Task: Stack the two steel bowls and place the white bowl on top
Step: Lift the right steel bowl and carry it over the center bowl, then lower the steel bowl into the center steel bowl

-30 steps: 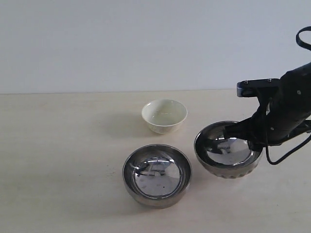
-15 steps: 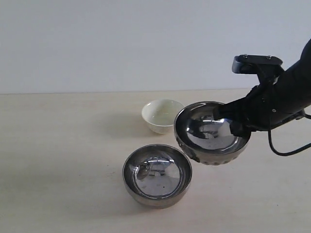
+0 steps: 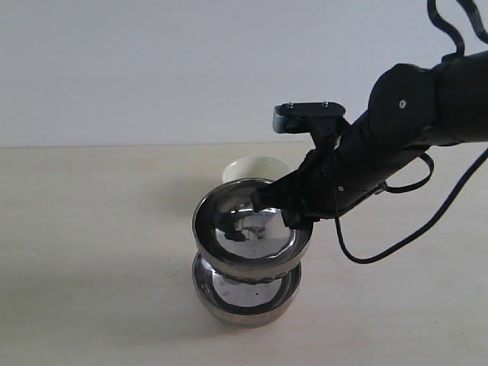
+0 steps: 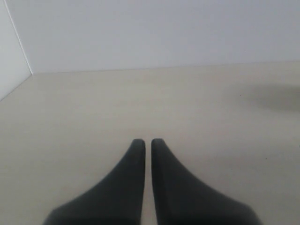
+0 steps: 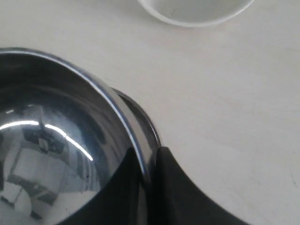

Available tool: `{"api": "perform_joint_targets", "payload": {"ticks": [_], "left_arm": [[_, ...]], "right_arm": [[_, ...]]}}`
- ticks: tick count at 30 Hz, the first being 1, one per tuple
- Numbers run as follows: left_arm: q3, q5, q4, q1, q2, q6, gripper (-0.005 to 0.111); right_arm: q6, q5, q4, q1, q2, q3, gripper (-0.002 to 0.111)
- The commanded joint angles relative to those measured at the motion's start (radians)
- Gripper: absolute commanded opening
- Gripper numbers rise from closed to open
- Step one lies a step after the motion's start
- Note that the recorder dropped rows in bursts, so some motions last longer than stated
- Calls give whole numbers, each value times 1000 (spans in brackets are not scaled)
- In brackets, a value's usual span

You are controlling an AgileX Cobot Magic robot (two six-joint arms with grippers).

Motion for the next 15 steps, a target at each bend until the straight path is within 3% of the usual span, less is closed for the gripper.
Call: {"api": "perform_joint_targets", "payload": {"ticks": [1,15], "left_arm": [[3,0,-3,1,-3,-11,4],[3,0,-3,1,-3,-11,4]], "right_arm": [[10,-18,0,2,34,-11,0],[36,-77,26,2,99,-9,0]]}}
